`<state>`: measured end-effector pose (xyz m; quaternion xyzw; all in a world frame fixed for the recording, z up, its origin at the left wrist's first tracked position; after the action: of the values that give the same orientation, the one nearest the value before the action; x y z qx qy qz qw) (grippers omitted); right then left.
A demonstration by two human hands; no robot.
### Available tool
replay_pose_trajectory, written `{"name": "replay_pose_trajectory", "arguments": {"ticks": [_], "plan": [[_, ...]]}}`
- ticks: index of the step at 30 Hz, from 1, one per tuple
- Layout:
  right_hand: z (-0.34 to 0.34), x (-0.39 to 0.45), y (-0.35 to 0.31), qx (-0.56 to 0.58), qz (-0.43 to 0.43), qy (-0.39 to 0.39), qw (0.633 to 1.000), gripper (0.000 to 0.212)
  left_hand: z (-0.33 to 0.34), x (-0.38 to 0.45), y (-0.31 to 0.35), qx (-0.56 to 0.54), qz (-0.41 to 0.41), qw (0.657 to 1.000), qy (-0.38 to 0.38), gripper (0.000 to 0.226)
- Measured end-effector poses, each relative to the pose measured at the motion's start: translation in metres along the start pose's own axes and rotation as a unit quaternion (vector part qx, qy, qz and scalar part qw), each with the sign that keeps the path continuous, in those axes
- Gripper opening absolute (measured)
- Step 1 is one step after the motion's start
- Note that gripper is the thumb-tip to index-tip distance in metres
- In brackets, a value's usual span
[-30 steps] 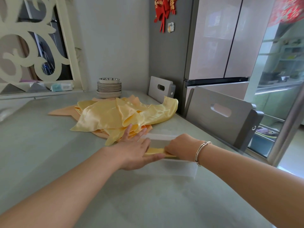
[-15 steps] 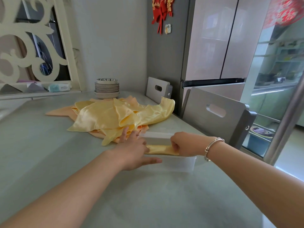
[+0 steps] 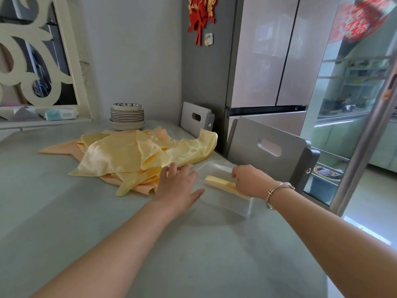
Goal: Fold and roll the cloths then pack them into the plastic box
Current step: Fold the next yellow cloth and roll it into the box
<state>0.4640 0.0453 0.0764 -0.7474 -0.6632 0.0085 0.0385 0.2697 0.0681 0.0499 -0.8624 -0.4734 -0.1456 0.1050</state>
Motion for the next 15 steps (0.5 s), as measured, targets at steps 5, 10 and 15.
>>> {"name": "replay_pose_trajectory", "arguments": {"ticks": [5,10,15], "plan": [[-0.006,0.002,-0.035,0.056,-0.021,0.089,0.994,0.033,-0.007,-0.031,-0.045,-0.024,-0.064,0.997,0.018,0.045],[-0.005,0.008,-0.096,0.067,-0.118,0.168,0.976,0.028,-0.015,-0.076,-0.101,-0.028,-0.135,0.99,0.03,0.04],[0.016,0.017,-0.169,0.031,-0.185,0.159,0.969,0.034,-0.006,-0.127,-0.167,-0.043,-0.235,0.97,0.035,0.04]]}}
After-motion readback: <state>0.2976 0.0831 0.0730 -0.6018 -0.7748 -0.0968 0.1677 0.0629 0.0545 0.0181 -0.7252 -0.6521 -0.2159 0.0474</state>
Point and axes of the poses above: each hand's wrist, its own x-axis towards the middle knuckle, its own z-axis out of the palm, y = z × x, the point moved 1 cm from there along x, towards the middle knuckle, and after that the axes turned 2 degrees about z, right-handed, at the moved point
